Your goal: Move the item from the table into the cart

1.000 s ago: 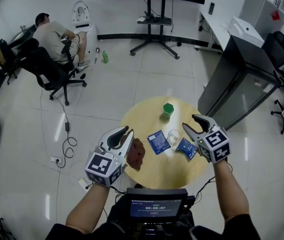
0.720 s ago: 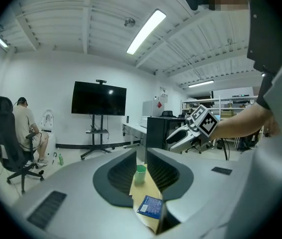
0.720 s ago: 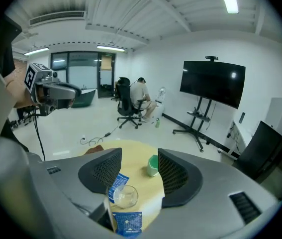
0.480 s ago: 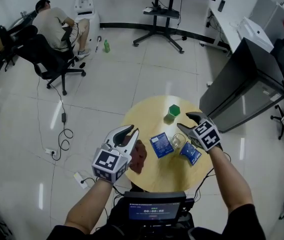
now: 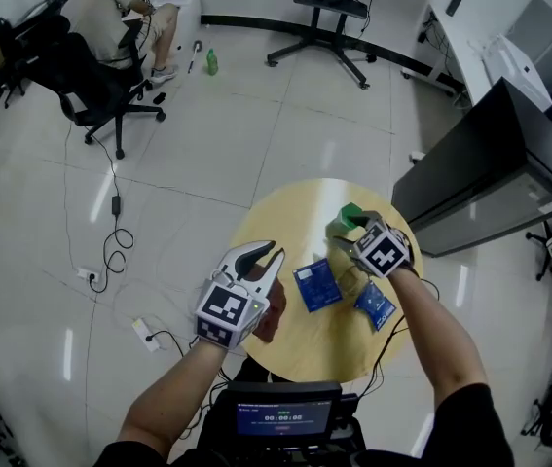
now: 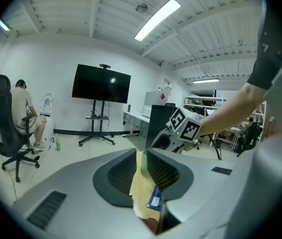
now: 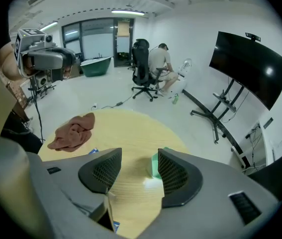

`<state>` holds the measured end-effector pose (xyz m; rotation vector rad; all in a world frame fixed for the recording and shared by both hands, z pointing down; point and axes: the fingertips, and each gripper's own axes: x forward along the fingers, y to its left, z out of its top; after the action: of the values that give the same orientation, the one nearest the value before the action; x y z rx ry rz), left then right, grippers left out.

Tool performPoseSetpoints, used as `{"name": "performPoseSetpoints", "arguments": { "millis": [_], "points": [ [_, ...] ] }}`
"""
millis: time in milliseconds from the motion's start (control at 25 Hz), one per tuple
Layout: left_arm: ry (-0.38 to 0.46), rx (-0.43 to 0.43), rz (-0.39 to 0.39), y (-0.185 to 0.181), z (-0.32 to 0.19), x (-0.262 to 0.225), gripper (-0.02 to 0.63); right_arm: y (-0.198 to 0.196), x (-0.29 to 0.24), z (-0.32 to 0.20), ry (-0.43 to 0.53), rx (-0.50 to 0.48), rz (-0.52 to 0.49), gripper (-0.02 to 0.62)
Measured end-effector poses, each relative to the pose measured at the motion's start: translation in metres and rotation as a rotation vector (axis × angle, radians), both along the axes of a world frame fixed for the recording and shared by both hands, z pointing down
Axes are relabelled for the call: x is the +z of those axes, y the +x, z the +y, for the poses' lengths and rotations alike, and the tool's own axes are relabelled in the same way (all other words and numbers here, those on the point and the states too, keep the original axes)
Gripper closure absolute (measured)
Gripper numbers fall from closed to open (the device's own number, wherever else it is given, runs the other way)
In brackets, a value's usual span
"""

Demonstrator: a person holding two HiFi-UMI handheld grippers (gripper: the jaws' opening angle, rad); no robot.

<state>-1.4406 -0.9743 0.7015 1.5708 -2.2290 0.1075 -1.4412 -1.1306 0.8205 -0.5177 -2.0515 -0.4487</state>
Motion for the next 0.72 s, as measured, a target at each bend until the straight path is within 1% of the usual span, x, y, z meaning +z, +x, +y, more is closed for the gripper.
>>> {"name": "performPoseSetpoints", "arguments": {
  "millis": [160,360,480,520,560,680,720],
  "points": [
    [-0.011,0.003,0.026,-0.012,-0.016,0.032,0.523,-0.016,0.043,-0.021,0.051,-0.032,0.055,0.377],
    [-0.033,0.005,0.063,-0.026,-0.033,0.061,0.523,-0.03,0.081,-0.044,0.127,-0.083,0.11,0.388],
    [-0.033,0.012,0.073,-0.027,-0.043,0.068,0.523,-0.032,0.093,-0.04,0.11,-0.124,0.134,0.39],
    [-0.03,0.011,0.072,-0.029,-0.044,0.068,0.523,-0.033,0.096,-0.042,0.13,-0.128,0.136,0.436],
    [-0.028,0.009,0.07,-0.031,-0.044,0.068,0.523,-0.035,0.097,-0.046,0.156,-0.127,0.136,0.459],
    [-0.026,0.005,0.072,-0.035,-0.046,0.072,0.523,-0.041,0.101,-0.053,0.187,-0.112,0.133,0.459],
    [-0.028,0.003,0.075,-0.037,-0.047,0.075,0.523,-0.043,0.101,-0.057,0.201,-0.106,0.132,0.472]
  ]
}}
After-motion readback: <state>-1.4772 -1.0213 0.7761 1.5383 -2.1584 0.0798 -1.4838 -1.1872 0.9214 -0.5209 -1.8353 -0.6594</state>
